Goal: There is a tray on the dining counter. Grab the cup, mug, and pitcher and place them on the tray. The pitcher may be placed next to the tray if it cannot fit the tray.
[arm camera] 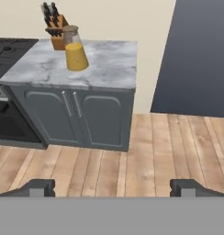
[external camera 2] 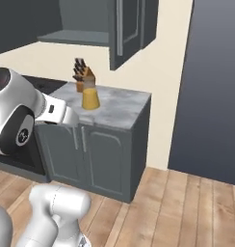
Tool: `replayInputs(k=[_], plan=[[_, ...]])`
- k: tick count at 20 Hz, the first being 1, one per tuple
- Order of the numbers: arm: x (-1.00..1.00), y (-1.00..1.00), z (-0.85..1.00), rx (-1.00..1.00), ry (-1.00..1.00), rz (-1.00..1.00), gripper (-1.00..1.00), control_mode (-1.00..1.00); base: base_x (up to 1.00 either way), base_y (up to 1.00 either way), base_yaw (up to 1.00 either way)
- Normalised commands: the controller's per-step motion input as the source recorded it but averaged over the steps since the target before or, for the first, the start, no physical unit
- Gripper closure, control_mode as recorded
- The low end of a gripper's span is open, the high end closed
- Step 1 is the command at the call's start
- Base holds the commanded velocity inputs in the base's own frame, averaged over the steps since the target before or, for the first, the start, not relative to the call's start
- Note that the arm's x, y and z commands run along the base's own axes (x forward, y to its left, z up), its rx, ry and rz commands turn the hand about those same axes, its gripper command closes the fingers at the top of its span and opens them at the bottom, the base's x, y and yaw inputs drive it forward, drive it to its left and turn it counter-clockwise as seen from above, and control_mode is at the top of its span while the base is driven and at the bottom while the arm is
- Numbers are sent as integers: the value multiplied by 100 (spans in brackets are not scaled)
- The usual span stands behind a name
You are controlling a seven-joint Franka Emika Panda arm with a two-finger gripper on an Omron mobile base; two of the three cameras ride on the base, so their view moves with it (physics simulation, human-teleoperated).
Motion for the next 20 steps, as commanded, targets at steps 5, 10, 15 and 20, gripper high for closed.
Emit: replayInputs(k=[5, 10, 15, 20], plan=[[0, 0, 0, 0, 0, 0, -100, 100, -11, 67, -21], [0, 0, 0, 0, 0, 0, -100, 100, -6, 41, -16], [0, 0, 0, 0, 0, 0, -100, 100, 3, 58, -3], [0, 0, 0, 0, 0, 0, -100, 100, 10, 8, 15]])
